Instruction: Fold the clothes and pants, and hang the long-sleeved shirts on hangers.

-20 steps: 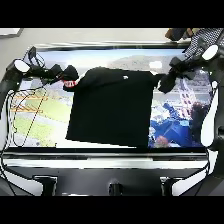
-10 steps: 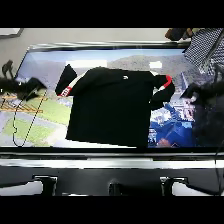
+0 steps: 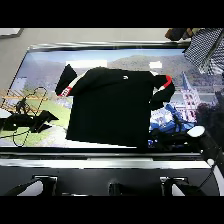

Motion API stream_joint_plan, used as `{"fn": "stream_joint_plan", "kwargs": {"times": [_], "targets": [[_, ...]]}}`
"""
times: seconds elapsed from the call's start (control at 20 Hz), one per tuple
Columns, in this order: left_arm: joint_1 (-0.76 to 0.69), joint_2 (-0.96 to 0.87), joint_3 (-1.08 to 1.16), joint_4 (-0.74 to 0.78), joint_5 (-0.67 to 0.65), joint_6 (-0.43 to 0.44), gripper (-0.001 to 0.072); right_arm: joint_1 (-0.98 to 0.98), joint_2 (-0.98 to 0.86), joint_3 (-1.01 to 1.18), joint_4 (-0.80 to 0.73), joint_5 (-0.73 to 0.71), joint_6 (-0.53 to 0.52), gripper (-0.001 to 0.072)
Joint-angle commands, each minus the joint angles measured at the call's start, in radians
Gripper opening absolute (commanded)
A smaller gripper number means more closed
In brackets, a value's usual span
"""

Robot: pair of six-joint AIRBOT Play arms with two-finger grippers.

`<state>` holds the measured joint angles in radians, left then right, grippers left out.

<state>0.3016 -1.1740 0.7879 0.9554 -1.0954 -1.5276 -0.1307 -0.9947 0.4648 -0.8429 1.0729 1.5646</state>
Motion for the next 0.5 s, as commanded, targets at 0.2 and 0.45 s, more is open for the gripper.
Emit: {"fn": "stream_joint_plan", "kwargs": {"times": [0.2,0.45], "targets": [[-0.057,-0.036,-0.043,-0.025,0.008,0.026,0.0641,0.116,-0.163,-0.070,0.231,-0.230,-0.051,0.0166],[-0.140,-0.105,-0.042,-0.026,0.023,0.029,0.0641,0.116,-0.093,-0.067,0.232,-0.200,-0.057,0.0048]]}}
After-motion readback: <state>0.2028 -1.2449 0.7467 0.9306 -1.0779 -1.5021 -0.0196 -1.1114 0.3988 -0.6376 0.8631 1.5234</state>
